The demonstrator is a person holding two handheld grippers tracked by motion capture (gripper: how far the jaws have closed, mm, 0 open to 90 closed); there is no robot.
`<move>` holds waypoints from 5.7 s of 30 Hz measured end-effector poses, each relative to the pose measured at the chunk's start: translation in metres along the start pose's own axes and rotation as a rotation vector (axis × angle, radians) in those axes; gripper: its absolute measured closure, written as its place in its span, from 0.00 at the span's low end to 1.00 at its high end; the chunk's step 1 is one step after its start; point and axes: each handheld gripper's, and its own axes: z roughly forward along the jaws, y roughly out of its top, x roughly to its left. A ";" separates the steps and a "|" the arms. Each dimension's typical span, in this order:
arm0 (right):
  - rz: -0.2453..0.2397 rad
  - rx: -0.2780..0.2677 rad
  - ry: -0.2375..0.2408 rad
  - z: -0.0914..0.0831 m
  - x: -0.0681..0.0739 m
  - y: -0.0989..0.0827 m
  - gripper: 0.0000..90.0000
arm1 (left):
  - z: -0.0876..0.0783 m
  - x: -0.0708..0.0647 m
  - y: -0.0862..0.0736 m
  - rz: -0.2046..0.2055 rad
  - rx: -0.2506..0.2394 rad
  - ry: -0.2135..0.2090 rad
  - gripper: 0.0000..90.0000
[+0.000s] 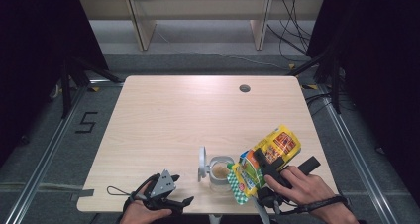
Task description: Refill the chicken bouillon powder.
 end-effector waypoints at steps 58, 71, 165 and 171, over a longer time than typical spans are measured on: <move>-0.009 -0.007 0.008 0.000 -0.003 0.000 0.66 | 0.000 -0.001 -0.001 -0.015 0.002 0.006 0.20; -0.012 -0.006 -0.004 0.000 -0.003 0.000 0.66 | 0.000 -0.001 0.000 -0.011 -0.002 0.002 0.20; -0.151 -0.020 -0.002 0.000 -0.011 0.001 0.68 | 0.000 -0.001 -0.001 -0.024 0.002 0.002 0.20; -0.150 -0.019 -0.002 0.000 -0.011 0.000 0.68 | -0.001 0.001 0.001 0.007 0.015 -0.006 0.20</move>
